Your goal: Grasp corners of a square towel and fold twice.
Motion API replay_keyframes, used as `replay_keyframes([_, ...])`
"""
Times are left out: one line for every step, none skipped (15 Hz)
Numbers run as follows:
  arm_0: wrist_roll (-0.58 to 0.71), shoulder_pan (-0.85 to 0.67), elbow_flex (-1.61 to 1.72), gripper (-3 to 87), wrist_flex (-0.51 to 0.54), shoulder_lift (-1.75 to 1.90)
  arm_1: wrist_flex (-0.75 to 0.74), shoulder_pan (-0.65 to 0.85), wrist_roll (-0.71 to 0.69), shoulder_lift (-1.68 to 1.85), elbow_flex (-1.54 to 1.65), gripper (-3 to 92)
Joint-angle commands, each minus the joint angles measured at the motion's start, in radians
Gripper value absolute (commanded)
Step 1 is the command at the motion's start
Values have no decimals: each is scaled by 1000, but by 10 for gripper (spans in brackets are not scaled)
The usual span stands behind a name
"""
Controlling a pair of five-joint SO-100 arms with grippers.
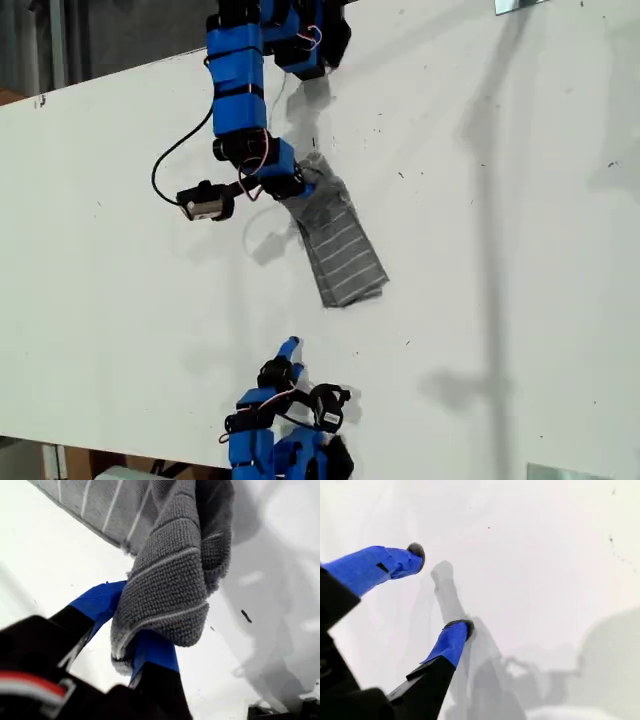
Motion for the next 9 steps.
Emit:
replay_keyframes([-12,-21,-3,258,-12,-6,35,-14,-72,-161,-319,-2])
replay_keyframes([-18,-23,-3,258,-11,-12,40,-23,-106,-218,-414,-2])
replay_keyframes([-21,-26,-6,258,-9,-18,18,-32,-144,-239,-466,-2])
replay_keyframes([-21,-28,-6,258,-9,-20,-12,-44,-178,-239,-489,-2])
replay_keyframes([-21,-29,-6,259,-9,-21,-61,-61,-221,-225,-491,-2])
replay_keyframes([-25,-29,-6,259,-8,-21,-110,-80,-262,-212,-486,-2])
replay_keyframes([-26,-31,-5,259,-8,-21,-163,-103,-298,-206,-485,-2])
replay_keyframes([-29,-31,-5,259,-8,-21,-196,-121,-313,-204,-485,-2])
replay_keyframes([-31,-31,-5,259,-8,-21,-222,-133,-327,-201,-485,-2])
